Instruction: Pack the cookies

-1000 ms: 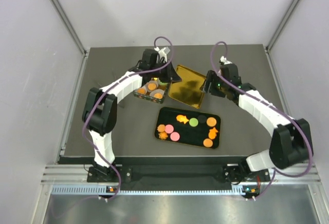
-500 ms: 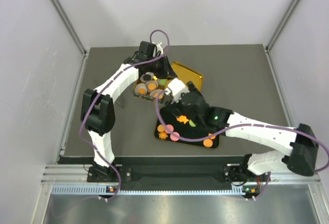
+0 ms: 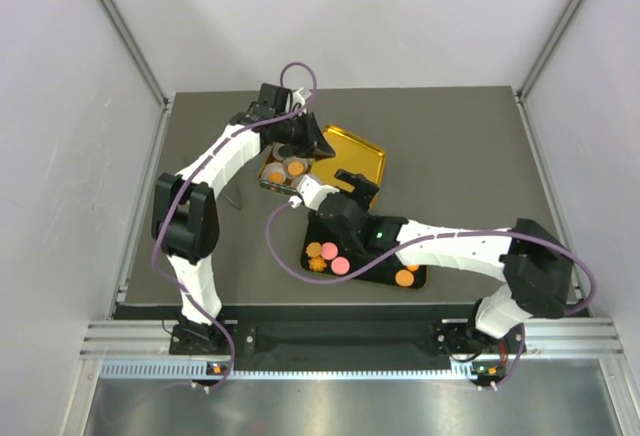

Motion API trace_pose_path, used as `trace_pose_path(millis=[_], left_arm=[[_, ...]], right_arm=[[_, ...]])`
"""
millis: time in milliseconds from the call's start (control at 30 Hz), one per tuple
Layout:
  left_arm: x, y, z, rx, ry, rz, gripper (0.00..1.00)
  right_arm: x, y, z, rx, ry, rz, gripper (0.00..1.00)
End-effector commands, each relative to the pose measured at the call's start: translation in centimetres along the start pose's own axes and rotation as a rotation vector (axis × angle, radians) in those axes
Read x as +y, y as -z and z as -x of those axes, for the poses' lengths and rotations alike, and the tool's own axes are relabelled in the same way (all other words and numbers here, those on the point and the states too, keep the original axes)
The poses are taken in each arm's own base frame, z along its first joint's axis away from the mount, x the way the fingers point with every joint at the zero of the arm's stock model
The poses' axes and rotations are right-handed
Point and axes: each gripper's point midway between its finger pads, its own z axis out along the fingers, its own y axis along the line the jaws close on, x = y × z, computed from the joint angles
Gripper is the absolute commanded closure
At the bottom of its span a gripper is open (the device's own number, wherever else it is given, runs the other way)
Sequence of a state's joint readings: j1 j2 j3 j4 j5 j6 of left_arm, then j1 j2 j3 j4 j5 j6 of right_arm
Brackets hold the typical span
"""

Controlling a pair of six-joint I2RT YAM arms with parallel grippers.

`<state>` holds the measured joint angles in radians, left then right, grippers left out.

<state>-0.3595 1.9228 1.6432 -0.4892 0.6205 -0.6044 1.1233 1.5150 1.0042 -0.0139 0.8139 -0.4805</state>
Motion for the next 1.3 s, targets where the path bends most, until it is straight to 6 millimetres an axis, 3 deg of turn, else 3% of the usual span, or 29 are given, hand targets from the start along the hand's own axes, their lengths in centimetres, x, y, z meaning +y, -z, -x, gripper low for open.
trace_pose_path(millis=[0, 300, 500, 633, 667, 700, 733, 800, 833, 900, 933, 967, 1033, 1133, 1267], left_arm=[[-3.2, 2.6, 0.6, -0.044, -0.047, -0.092, 1.00], [-3.3, 3.7, 0.2, -0.046, -0.040, -0.115, 0.99], [-3.3, 4.1, -0.1, -0.041, -0.036, -0.129, 0.98], [-3.8, 4.4, -0.1, -0.034, -0.031, -0.162, 0.95], [-3.9, 4.4, 0.0, -0.033, -0.029, -0.168, 0.93], [-4.0, 4.5, 0.1, -0.036, -0.033, -0.172, 0.87], [-4.1, 4.6, 0.2, -0.042, -0.038, -0.175, 0.84], [-4.5, 4.8, 0.6, -0.054, -0.048, -0.183, 0.75], [-4.4, 4.8, 0.8, -0.063, -0.042, -0.177, 0.60], [-3.8, 5.0, 2.1, -0.132, -0.054, -0.121, 0.47], [-3.7, 5.5, 2.7, -0.170, -0.062, -0.096, 0.32], [-2.4, 5.8, 4.1, -0.239, -0.053, -0.020, 0.26], [-1.0, 7.0, 6.3, -0.331, -0.030, 0.030, 0.21], [0.5, 8.2, 8.4, -0.409, 0.001, 0.074, 0.21], [3.9, 10.8, 11.6, -0.542, 0.034, 0.209, 0.25]], right_arm=[[-1.4, -0.6, 2.6, -0.041, 0.016, -0.081, 0.15], [-2.2, -2.6, 2.8, -0.034, 0.042, -0.134, 0.22], [-2.9, -3.2, 2.9, -0.023, 0.066, -0.171, 0.40], [-3.5, -3.2, 3.5, -0.037, 0.054, -0.185, 0.75], [-3.5, -3.3, 3.4, -0.035, 0.057, -0.187, 0.83], [-3.7, -3.3, 3.6, -0.033, 0.056, -0.195, 0.96], [-3.8, -3.3, 3.6, -0.032, 0.058, -0.197, 1.00], [-4.3, -3.0, 3.8, -0.037, 0.050, -0.204, 1.00], [-4.5, -2.8, 3.8, -0.036, 0.048, -0.208, 1.00], [-5.3, -2.3, 4.1, -0.036, 0.035, -0.216, 1.00], [-5.5, -2.2, 4.1, -0.033, 0.031, -0.219, 1.00], [-5.9, -1.9, 4.0, -0.026, 0.028, -0.217, 1.00], [-6.3, -1.2, 4.1, -0.019, 0.009, -0.188, 1.00], [-5.9, -0.8, 3.9, -0.024, -0.021, -0.148, 1.00], [-6.0, -0.5, 3.4, 0.002, -0.069, -0.100, 1.00]])
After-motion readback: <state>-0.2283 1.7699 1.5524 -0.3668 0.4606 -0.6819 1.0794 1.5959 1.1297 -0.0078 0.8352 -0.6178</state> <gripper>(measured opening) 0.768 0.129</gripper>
